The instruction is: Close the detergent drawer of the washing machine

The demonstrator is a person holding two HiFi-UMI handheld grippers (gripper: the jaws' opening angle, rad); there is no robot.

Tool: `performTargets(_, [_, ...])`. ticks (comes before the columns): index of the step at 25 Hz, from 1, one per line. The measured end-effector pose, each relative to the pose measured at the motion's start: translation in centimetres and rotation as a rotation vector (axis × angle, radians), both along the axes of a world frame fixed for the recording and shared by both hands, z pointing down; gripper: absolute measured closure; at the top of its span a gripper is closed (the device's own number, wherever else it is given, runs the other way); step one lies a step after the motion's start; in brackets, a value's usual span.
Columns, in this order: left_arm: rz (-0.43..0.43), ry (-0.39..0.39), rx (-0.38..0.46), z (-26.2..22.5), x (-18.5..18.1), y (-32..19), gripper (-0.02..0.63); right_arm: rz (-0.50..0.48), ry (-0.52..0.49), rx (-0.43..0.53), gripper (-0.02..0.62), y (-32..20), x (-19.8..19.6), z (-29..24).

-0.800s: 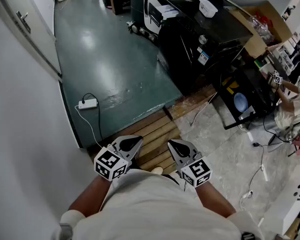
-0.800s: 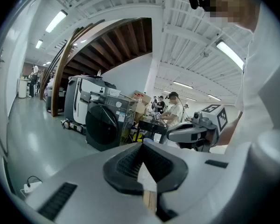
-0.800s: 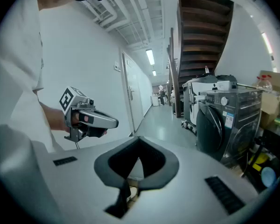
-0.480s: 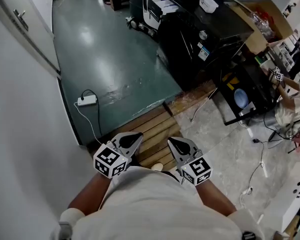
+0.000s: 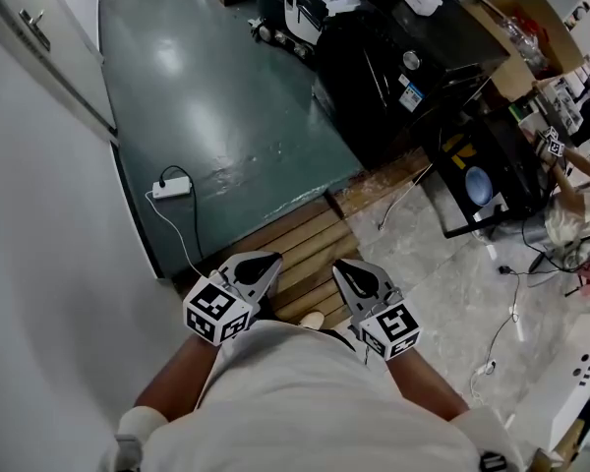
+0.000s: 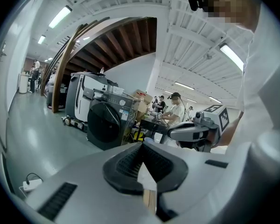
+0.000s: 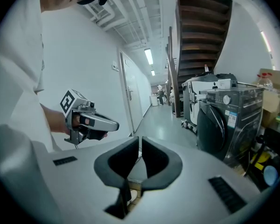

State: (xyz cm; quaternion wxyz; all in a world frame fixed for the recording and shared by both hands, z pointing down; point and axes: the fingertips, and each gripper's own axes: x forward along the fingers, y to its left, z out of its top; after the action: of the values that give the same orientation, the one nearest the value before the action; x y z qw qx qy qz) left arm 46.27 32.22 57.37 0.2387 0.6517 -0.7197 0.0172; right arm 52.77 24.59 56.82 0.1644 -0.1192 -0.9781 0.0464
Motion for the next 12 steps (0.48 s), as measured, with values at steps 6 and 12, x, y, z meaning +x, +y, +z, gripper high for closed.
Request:
performTargets(6, [-0.039, -0.016, 0.015, 0.6, -5.2, 1.3, 0.611, 0.002, 0.005, 0.007, 0.586, 0.9, -4.7, 0.4])
performTargets(12, [-0.076, -0.021, 0.038, 1.0, -13.8, 2.8, 0.543, -0.027, 0.049, 0.020, 0.578, 2.6, -12.4, 0.9])
